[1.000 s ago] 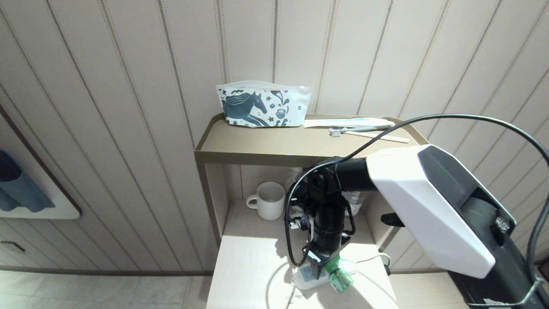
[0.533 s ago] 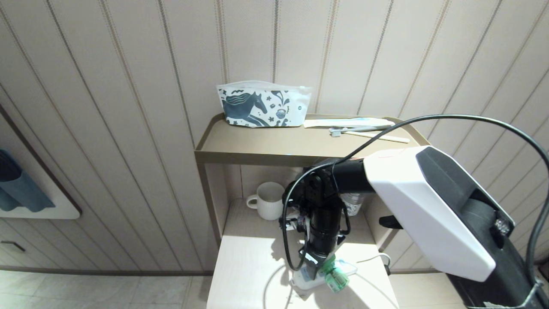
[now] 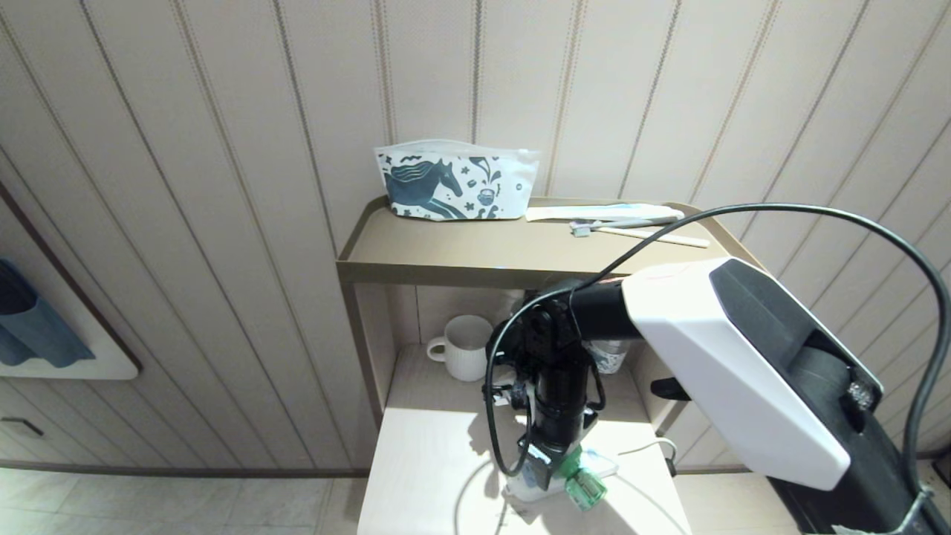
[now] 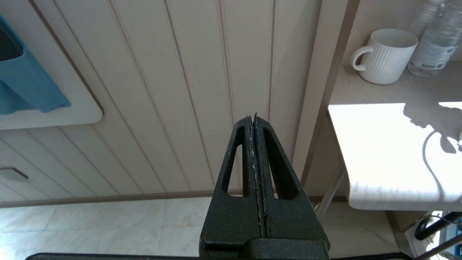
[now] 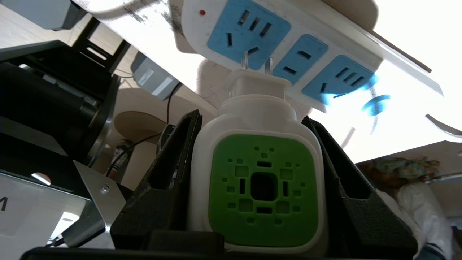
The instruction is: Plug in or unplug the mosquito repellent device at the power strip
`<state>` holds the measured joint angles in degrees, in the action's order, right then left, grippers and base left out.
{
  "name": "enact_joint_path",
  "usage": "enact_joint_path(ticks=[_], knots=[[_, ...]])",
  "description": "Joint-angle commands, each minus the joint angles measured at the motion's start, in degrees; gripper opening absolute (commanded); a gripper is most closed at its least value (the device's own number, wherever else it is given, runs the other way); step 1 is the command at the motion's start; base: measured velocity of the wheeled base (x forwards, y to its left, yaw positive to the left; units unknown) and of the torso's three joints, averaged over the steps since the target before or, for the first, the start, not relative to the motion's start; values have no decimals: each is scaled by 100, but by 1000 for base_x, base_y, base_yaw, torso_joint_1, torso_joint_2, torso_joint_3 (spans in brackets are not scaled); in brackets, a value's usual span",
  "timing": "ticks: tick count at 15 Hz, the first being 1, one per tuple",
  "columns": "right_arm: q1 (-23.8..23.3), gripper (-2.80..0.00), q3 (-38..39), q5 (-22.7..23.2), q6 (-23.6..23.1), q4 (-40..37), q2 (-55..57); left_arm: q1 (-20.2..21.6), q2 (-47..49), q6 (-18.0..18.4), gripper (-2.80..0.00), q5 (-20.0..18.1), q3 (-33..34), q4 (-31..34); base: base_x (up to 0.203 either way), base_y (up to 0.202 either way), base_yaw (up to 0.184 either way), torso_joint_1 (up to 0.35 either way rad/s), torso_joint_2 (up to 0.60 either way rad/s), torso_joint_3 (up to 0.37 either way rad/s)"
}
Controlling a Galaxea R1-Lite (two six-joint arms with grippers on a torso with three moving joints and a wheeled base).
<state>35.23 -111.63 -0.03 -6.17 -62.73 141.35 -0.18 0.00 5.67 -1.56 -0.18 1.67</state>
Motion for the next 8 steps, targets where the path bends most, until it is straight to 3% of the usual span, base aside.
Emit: enact_joint_path(ticks=[1,8], knots=[[63,-280,10,-67,-6,-28,59,1,8,4,-280,-2,1,0,0,0,0,0,0,0],[107,-280,10,-85,19,-46,68,1,8,4,-280,-2,1,0,0,0,0,0,0,0]])
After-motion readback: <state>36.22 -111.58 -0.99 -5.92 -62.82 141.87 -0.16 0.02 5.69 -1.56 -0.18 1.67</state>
